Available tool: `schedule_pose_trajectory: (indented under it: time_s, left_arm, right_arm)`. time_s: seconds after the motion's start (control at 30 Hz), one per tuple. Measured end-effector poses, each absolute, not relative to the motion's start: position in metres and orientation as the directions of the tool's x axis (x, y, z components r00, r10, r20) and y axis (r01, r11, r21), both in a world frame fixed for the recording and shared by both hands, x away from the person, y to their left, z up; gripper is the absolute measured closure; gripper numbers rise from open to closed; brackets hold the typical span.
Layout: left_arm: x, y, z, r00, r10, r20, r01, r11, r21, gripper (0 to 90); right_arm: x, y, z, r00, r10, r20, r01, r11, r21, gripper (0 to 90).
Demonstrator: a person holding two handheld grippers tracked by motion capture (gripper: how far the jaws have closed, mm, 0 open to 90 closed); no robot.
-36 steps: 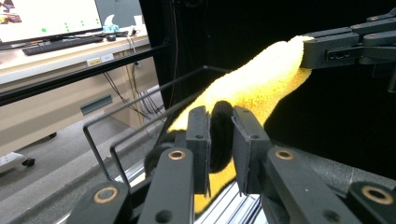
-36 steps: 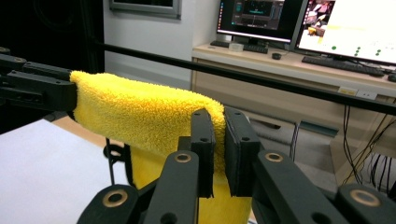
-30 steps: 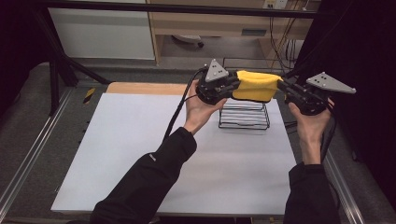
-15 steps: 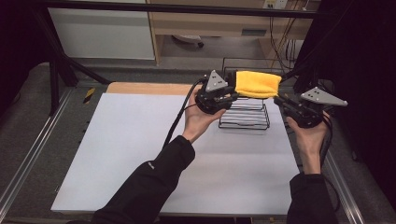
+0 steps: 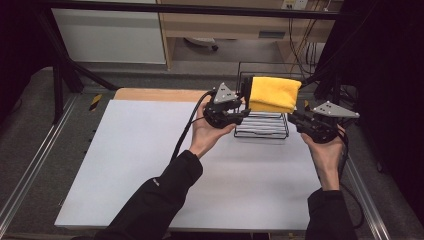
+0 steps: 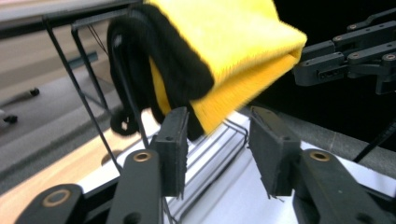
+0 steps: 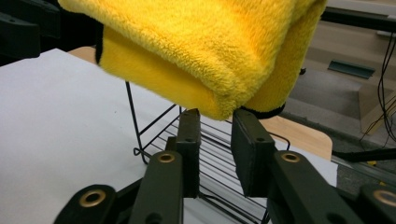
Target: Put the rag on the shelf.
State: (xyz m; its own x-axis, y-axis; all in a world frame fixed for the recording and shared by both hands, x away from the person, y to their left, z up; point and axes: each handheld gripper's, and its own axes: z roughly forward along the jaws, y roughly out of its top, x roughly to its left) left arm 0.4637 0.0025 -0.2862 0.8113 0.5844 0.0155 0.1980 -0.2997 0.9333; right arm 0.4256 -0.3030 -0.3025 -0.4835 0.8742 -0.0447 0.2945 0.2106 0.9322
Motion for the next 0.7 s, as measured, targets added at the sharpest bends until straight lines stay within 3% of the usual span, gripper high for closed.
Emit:
schedule_pose_trajectory:
  time_s: [0.17,0.5,0.7]
  left_arm:
    - [0.462,0.012,-0.301,0.808,0.590,-0.007,0.239,-0.316,0.918,48.4]
    - [0.454,0.046,-0.331,0.791,0.611,-0.035,0.298,-0.335,0.894,30.3]
    - [0.445,0.075,-0.345,0.774,0.630,-0.055,0.335,-0.334,0.881,19.6]
  right_arm:
    - [0.422,-0.301,-0.310,-0.483,0.876,-0.021,0.301,0.188,0.935,58.3]
    - [0.413,-0.291,-0.326,-0.487,0.873,0.035,0.316,0.138,0.939,22.0]
    - [0.409,-0.285,-0.340,-0.494,0.865,0.090,0.352,0.104,0.930,12.1]
